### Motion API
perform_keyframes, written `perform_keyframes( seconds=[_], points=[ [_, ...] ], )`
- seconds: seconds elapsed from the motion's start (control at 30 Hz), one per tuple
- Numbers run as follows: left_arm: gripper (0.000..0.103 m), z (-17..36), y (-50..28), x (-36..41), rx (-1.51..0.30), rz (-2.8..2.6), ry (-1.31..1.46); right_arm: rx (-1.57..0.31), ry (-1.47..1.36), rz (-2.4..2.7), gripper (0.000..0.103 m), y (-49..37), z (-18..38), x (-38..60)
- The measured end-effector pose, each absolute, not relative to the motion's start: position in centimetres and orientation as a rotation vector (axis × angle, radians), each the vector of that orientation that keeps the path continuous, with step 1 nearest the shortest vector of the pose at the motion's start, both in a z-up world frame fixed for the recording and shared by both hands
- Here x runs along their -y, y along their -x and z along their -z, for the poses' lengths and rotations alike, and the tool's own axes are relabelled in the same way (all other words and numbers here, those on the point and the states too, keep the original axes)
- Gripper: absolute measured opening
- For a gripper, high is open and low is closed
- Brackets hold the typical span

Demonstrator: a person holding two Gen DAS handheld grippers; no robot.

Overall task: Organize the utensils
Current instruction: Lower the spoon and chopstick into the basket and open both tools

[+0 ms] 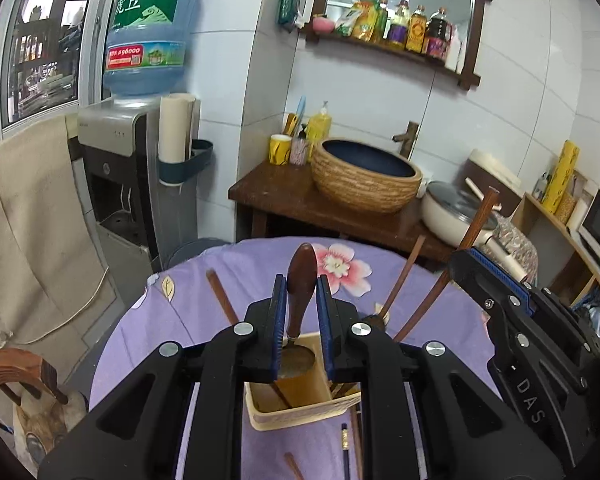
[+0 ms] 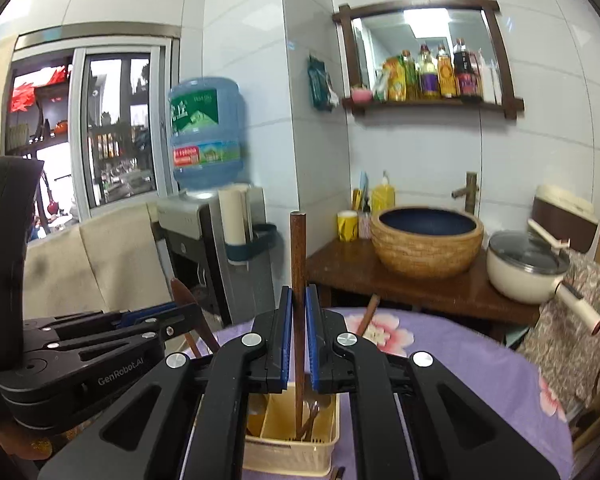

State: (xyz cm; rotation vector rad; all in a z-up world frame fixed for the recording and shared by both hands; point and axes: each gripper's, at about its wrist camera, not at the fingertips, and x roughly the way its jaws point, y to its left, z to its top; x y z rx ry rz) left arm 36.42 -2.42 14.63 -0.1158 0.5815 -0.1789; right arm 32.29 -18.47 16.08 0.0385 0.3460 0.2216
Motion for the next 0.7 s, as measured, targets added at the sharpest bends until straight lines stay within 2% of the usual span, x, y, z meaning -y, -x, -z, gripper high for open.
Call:
perform_keyframes(
  seconds=[0.37, 0.6, 0.63, 0.67, 0.7],
  points=[
    [0.016, -8.0, -37.4, 2.9, -0.703, 0.187, 0.112, -0.418, -0.044, -0.215, 0.007, -33.0, -12.0, 18.1],
    [0.016, -6.8, -37.0, 3.2, -0.698, 0.192, 0.11, -0.427, -0.089, -0.201, 0.008, -33.3, -11.7, 19.4],
    [0.016, -7.0, -36.7, 3.2, -0.685, 0.194, 0.109, -0.427, -0.096, -0.205, 0.016, -33.2, -11.6, 19.6],
    [0.017, -7.1, -36.6, 3.3, -0.678, 0.192, 0.104, -0.42, -0.105, -0.207, 0.028, -33.0, -11.5, 19.8],
    [0.02, -7.3, -36.1, 3.4, -0.667, 0.193, 0.097, -0.412, -0.111, -0.203, 0.031, -32.8, -11.5, 19.9]
  ],
)
